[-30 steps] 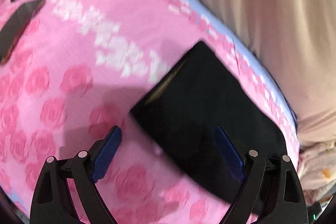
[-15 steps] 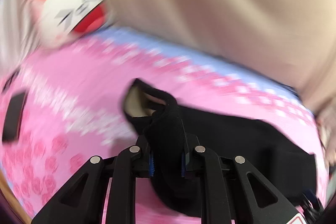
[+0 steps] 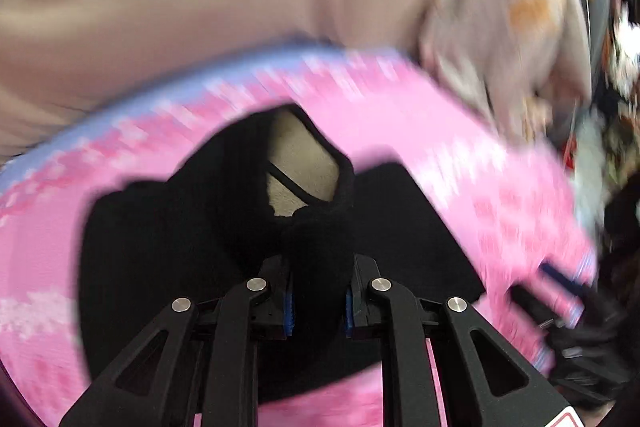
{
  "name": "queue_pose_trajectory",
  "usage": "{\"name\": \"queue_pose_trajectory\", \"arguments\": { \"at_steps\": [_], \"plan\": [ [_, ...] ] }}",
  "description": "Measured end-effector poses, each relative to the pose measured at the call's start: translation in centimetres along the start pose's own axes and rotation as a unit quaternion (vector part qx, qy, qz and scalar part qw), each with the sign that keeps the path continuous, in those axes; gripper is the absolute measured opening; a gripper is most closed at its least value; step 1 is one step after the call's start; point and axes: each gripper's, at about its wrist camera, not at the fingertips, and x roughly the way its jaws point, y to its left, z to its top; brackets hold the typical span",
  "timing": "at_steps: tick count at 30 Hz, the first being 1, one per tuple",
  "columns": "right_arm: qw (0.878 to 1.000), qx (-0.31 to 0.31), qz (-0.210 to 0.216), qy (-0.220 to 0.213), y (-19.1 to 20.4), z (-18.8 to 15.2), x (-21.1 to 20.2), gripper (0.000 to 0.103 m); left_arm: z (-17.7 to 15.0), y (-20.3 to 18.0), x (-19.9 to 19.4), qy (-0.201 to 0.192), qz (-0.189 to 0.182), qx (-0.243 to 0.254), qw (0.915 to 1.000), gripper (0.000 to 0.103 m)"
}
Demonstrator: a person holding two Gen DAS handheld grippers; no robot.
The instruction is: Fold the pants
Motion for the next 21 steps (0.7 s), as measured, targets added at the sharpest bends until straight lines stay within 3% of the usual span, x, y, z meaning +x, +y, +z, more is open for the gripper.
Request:
{"name": "queue_pose_trajectory", "arguments": {
  "at_steps": [1, 4, 5, 7, 8, 11, 13, 16, 21],
  "plan": [
    [1.000, 0.006, -0.003, 0.001, -0.9, 0.0, -0.3, 0.085, -0.6, -1.3, 1.4, 0.014, 0.019, 0.011, 0.9997, 0.014],
    [1.000, 0.014, -0.010, 0.000, -2.8, 0.0, -1.0, 0.085, -2.1, -3.9, 1.7, -0.015, 0.098, 0.043, 0.9941, 0.019],
    [1.000, 0.015, -0.010, 0.001, -3.1, 0.1, -1.1, 0.085, -2.1, -4.2, 1.1, -0.013, 0.093, 0.042, 0.9947, 0.036],
    [1.000, 0.018, -0.002, 0.006, -3.6, 0.4, -1.2, 0.085, -1.7, -4.3, -0.9, -0.010, 0.027, 0.024, 0.9993, 0.059],
    [1.000, 0.019, 0.005, 0.007, -3.6, 0.7, -1.2, 0.085, -1.5, -4.4, -2.7, -0.028, 0.005, 0.018, 0.9994, 0.063],
    [0.999, 0.015, 0.043, 0.007, -2.9, 2.5, -1.0, 0.085, -1.6, -5.1, -6.9, -0.081, 0.001, 0.041, 0.9959, 0.082],
    [0.997, 0.000, 0.078, 0.013, -1.2, 3.8, -0.7, 0.091, -1.6, -4.1, -9.2, -0.105, 0.016, 0.042, 0.9934, 0.084],
    [0.990, -0.046, 0.123, 0.049, 2.7, 5.0, 1.1, 0.096, -2.0, -0.3, -10.7, -0.093, 0.054, 0.013, 0.9941, 0.085],
    [0.975, -0.100, 0.164, 0.114, 8.6, 4.6, 5.7, 0.096, -3.8, 7.9, -11.5, -0.065, 0.169, -0.061, 0.9815, 0.084]
  ]
}}
